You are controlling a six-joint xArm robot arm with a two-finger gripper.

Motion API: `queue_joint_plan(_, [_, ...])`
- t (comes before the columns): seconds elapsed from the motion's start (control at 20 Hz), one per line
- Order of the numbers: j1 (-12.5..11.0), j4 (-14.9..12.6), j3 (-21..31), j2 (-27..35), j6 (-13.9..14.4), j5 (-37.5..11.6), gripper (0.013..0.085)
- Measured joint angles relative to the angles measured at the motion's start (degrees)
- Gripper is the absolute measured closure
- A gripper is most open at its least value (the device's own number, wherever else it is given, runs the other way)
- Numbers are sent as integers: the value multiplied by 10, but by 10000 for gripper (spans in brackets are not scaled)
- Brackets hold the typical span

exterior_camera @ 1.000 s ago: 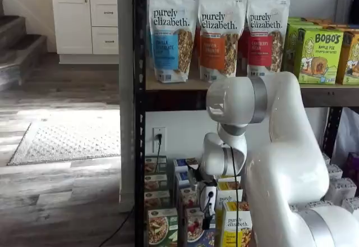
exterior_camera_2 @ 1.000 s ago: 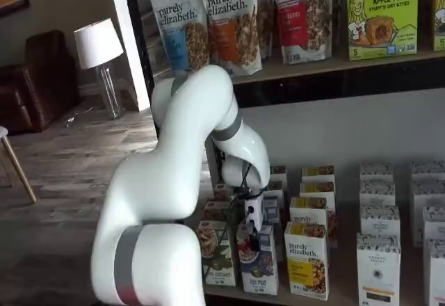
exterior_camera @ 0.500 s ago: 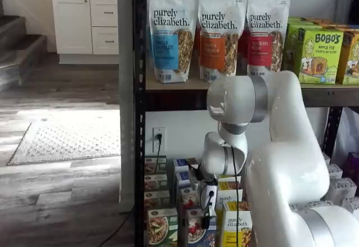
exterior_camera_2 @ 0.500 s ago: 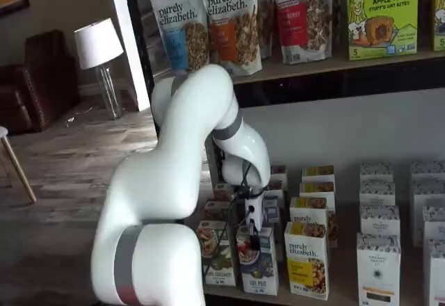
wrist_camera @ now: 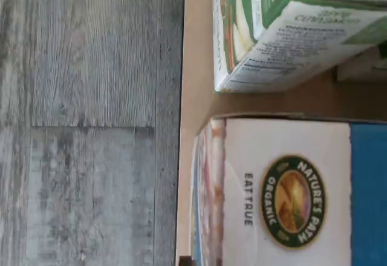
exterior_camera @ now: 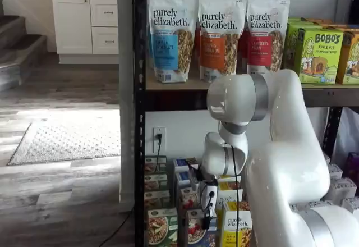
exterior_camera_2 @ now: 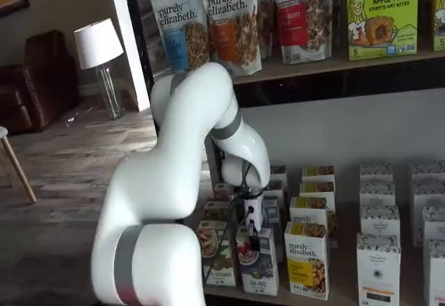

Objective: Pick up the blue and white box that is on the bottom shelf, the second box from the left

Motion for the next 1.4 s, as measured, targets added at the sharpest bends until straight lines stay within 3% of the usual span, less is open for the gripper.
queue_joint_plan(0.4, [2, 8, 13, -9, -5, -3, 530])
queue_joint_plan(0.6, [4, 0, 23, -14, 3, -9, 530])
queue_joint_plan(0.85, [4, 10, 41, -26, -6, -14, 530])
queue_joint_plan(1.4, [15, 87, 154, -103, -69, -58, 530])
